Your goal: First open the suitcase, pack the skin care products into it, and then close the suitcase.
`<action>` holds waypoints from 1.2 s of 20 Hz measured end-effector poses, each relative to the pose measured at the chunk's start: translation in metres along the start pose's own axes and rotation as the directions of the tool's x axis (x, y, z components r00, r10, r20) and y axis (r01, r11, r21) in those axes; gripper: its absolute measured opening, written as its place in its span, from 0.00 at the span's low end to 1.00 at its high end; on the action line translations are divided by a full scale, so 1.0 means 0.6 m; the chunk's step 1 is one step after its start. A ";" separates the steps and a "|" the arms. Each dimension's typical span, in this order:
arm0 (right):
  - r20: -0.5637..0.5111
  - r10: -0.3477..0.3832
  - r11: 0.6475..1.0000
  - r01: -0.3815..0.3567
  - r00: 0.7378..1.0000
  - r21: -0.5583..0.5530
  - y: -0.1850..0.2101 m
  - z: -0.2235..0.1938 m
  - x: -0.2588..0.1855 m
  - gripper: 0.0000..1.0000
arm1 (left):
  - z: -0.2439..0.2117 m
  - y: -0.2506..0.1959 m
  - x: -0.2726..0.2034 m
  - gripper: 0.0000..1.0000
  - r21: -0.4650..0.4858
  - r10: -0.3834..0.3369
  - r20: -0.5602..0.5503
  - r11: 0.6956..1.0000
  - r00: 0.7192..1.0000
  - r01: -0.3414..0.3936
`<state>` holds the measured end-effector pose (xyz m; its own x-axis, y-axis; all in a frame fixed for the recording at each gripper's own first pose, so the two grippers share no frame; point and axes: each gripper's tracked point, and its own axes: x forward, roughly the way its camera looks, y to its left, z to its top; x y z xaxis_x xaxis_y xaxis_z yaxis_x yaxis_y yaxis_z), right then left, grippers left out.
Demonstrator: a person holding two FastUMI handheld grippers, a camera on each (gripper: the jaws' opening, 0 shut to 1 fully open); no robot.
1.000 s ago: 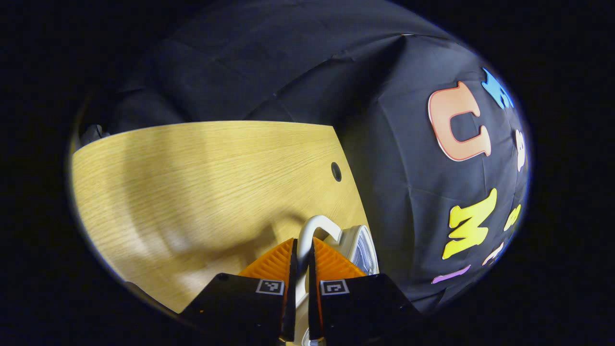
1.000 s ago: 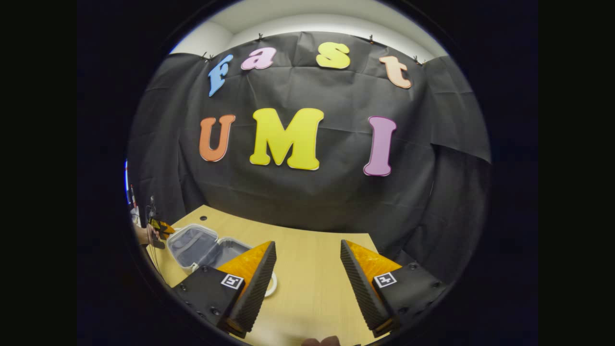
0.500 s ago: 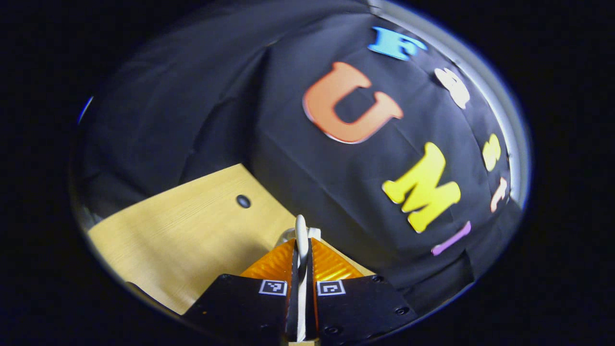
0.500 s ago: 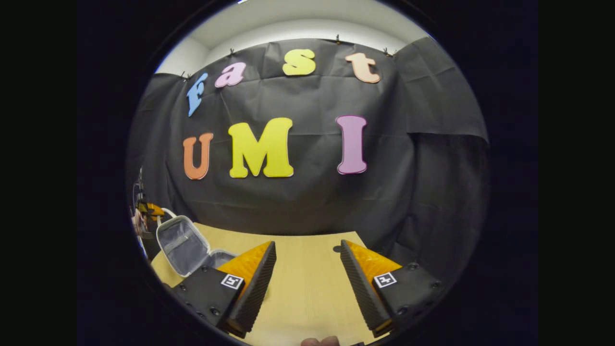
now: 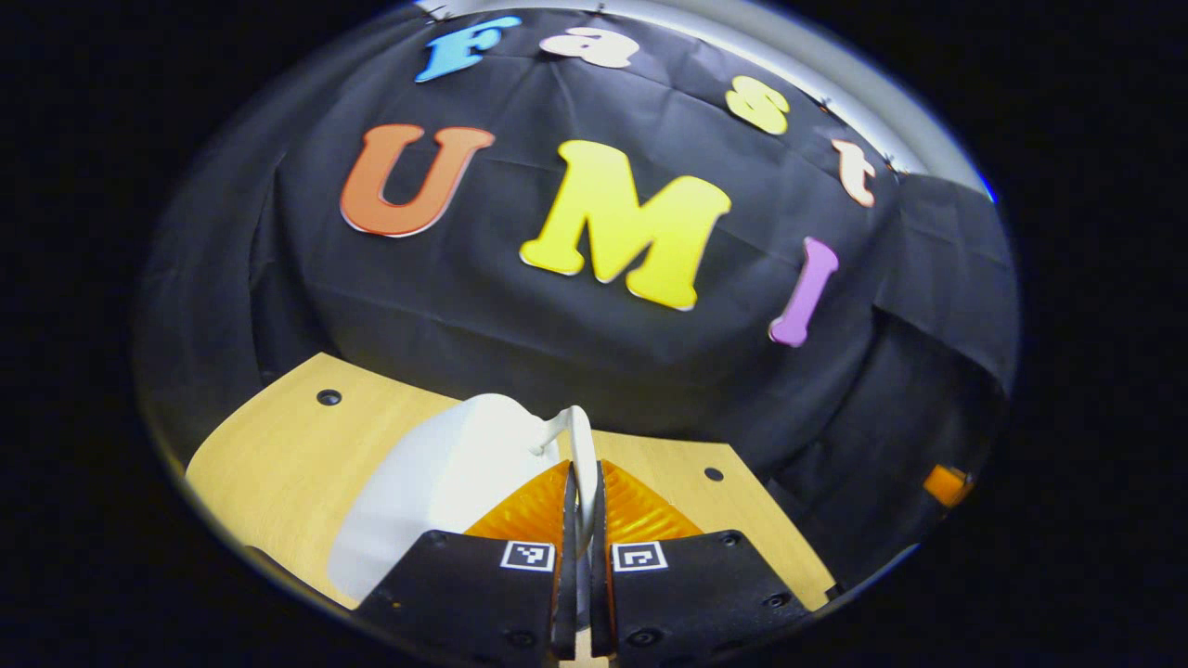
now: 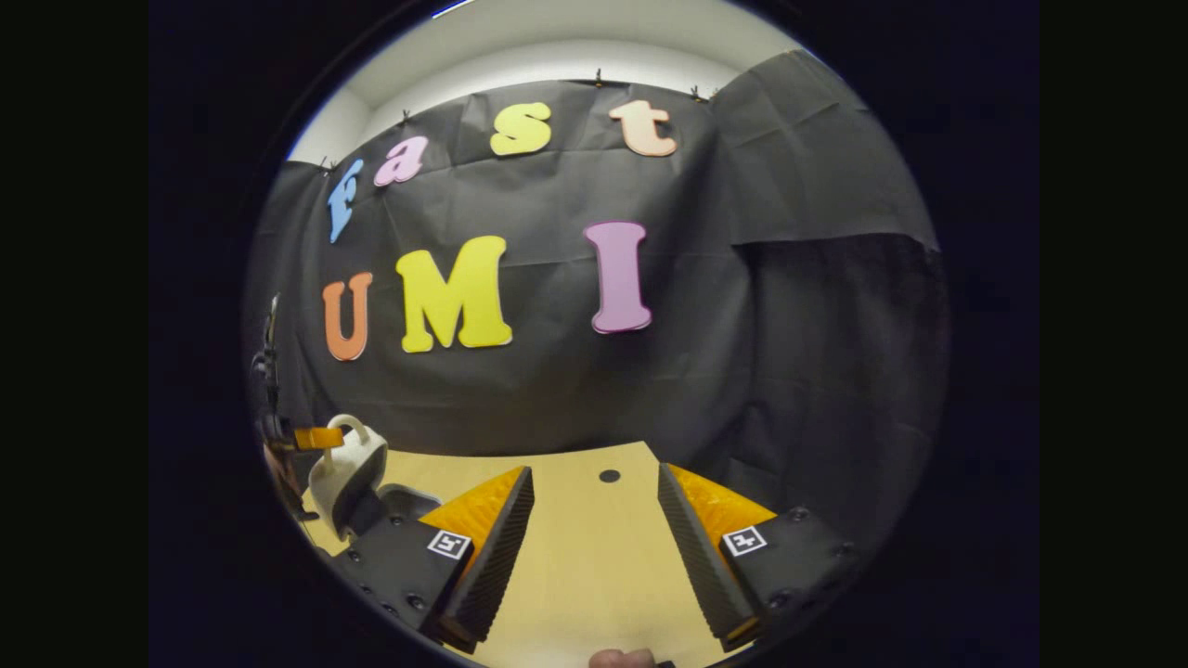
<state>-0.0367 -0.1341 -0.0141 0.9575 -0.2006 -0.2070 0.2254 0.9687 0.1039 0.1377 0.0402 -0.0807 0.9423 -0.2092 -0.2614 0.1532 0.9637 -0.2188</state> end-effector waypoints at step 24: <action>-0.078 -0.142 0.987 0.135 0.987 -0.081 -0.134 -0.020 -0.001 0.80 | -0.289 -0.057 0.135 0.09 0.250 0.108 -0.291 0.968 0.951 -0.033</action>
<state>-0.0574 -0.2102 -0.0342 0.8989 -0.3238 -0.2951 0.3376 0.9413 -0.0044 0.1572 -0.0384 -0.2572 0.8259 -0.1434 -0.5453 0.1917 0.9809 0.0323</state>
